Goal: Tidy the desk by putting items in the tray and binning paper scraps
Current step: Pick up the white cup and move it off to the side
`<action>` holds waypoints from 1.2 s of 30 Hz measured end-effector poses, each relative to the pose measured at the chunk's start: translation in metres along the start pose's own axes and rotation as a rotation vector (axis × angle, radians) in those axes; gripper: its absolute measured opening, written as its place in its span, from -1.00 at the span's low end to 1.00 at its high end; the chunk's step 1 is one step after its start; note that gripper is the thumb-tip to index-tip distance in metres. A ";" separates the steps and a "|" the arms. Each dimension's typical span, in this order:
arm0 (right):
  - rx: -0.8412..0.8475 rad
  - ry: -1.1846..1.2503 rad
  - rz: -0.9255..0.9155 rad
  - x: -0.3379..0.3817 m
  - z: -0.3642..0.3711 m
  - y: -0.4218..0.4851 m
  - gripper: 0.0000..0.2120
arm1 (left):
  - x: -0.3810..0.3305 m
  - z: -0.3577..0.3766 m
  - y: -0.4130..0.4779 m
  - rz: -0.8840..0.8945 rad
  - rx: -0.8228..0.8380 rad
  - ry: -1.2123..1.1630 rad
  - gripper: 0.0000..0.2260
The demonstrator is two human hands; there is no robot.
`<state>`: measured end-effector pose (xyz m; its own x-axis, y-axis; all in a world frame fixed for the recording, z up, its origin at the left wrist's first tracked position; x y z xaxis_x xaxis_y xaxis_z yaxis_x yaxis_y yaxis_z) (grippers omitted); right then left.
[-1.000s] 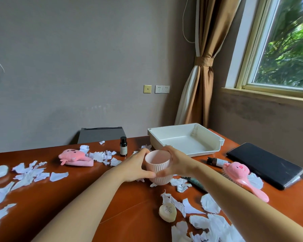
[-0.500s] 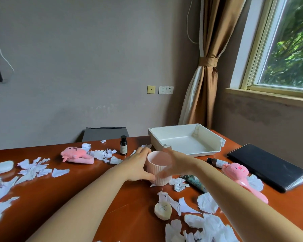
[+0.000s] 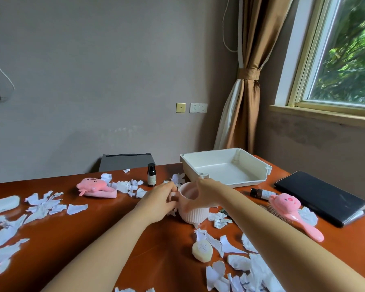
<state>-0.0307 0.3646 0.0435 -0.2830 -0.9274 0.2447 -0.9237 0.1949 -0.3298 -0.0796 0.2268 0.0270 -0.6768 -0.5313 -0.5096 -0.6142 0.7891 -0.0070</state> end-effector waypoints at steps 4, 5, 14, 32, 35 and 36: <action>-0.057 -0.077 -0.001 0.011 -0.005 -0.011 -0.32 | 0.009 -0.003 -0.012 -0.030 -0.091 -0.061 -0.94; -0.082 -0.117 -0.007 0.015 -0.008 -0.016 -0.29 | 0.008 -0.004 -0.014 -0.031 -0.097 -0.062 -0.95; -0.173 -0.147 -0.143 0.055 -0.047 -0.052 -0.22 | -0.008 -0.048 -0.063 0.068 -0.324 -0.118 -0.93; -0.046 -0.254 -0.475 0.267 -0.024 -0.100 -0.12 | 0.065 -0.120 -0.272 -0.097 -0.661 -0.059 -0.93; -0.014 -0.265 -0.555 0.317 -0.008 -0.093 -0.12 | 0.091 -0.133 -0.307 -0.160 -0.705 -0.038 -0.95; 0.001 -0.262 -0.582 0.332 -0.002 -0.090 -0.13 | 0.102 -0.136 -0.318 -0.183 -0.717 -0.038 -0.95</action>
<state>-0.0417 0.0395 0.1564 0.3374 -0.9288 0.1532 -0.9070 -0.3643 -0.2114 -0.0085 -0.1200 0.0948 -0.5316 -0.6137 -0.5838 -0.8390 0.2868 0.4625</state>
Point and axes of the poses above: each hand's wrist, its own y-axis towards the middle knuckle, its own z-axis out of the palm, x = y × z, the point moved 4 cm from there along y, towards the middle knuckle, and after that the axes turned 13 degrees about x, right-handed, at the moved point
